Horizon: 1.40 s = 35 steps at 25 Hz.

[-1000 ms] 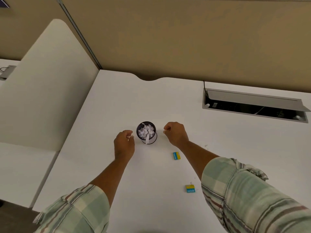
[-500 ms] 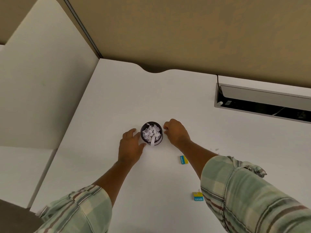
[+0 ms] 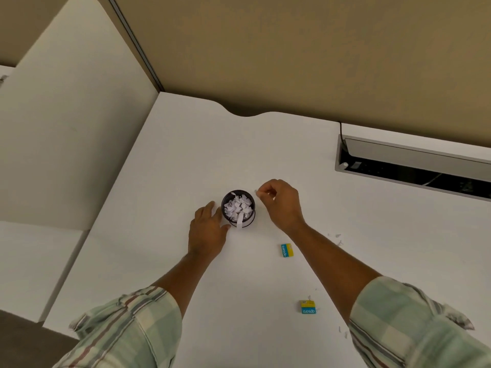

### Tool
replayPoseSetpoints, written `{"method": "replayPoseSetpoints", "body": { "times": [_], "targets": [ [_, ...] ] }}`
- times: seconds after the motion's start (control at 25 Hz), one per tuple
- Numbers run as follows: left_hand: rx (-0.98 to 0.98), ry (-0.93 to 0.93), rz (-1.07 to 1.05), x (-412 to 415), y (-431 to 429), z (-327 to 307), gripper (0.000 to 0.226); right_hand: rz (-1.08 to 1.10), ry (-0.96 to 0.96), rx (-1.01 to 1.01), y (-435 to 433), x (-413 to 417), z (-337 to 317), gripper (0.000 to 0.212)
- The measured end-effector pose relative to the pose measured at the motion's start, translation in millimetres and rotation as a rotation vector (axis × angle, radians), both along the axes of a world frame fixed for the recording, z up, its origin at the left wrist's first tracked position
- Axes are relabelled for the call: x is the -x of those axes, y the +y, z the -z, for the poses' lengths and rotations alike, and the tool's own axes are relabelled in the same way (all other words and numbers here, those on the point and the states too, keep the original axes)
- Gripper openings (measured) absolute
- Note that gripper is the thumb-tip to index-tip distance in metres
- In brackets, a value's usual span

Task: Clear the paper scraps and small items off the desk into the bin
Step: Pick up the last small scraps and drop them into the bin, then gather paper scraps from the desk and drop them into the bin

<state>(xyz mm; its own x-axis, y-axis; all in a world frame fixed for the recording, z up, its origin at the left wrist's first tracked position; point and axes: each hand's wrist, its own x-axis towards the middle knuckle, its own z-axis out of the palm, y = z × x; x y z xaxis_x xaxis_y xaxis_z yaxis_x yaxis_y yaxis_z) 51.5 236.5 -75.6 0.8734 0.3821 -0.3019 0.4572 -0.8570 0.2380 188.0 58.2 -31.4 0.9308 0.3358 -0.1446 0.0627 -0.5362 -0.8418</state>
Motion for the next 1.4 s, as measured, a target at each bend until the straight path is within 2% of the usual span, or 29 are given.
{"method": "replayPoseSetpoints", "body": {
  "times": [0.08, 0.32, 0.44, 0.64, 0.92, 1.0, 1.08, 1.16, 1.24, 1.4],
  "targets": [
    [0.001, 0.02, 0.002, 0, -2, -2, 0.062, -0.079, -0.019, -0.025, 5, 5, -11, 0.011],
    [0.066, 0.116, 0.035, 5, -2, -12, 0.078, -0.245, -0.026, 0.149, 21, 14, -18, 0.007],
    [0.085, 0.155, 0.052, 12, -2, -15, 0.085, -0.206, -0.039, 0.135, 10, 11, -22, 0.005],
    [0.074, 0.167, 0.071, 33, -15, -16, 0.084, -0.083, -0.01, 0.115, -38, 14, -31, 0.005],
    [0.057, 0.204, 0.08, 68, -68, -16, 0.08, 0.121, 0.074, 0.242, -177, 55, -18, 0.006],
    [0.065, 0.164, 0.062, 75, -89, -17, 0.073, 0.199, 0.104, 0.311, -226, 71, -8, 0.006],
    [0.11, 0.035, 0.053, 80, -114, -20, 0.061, 0.286, 0.131, 0.374, -271, 90, 1, 0.009],
    [0.201, -0.14, 0.099, 79, -141, -24, 0.048, 0.356, 0.159, 0.429, -307, 106, 10, 0.015],
    [0.258, -0.234, 0.191, 67, -165, -28, 0.043, 0.388, 0.196, 0.464, -329, 120, 18, 0.024],
    [0.284, -0.193, 0.297, 22, -205, -39, 0.052, 0.334, 0.199, 0.513, -342, 131, 24, 0.036]
  ]
}}
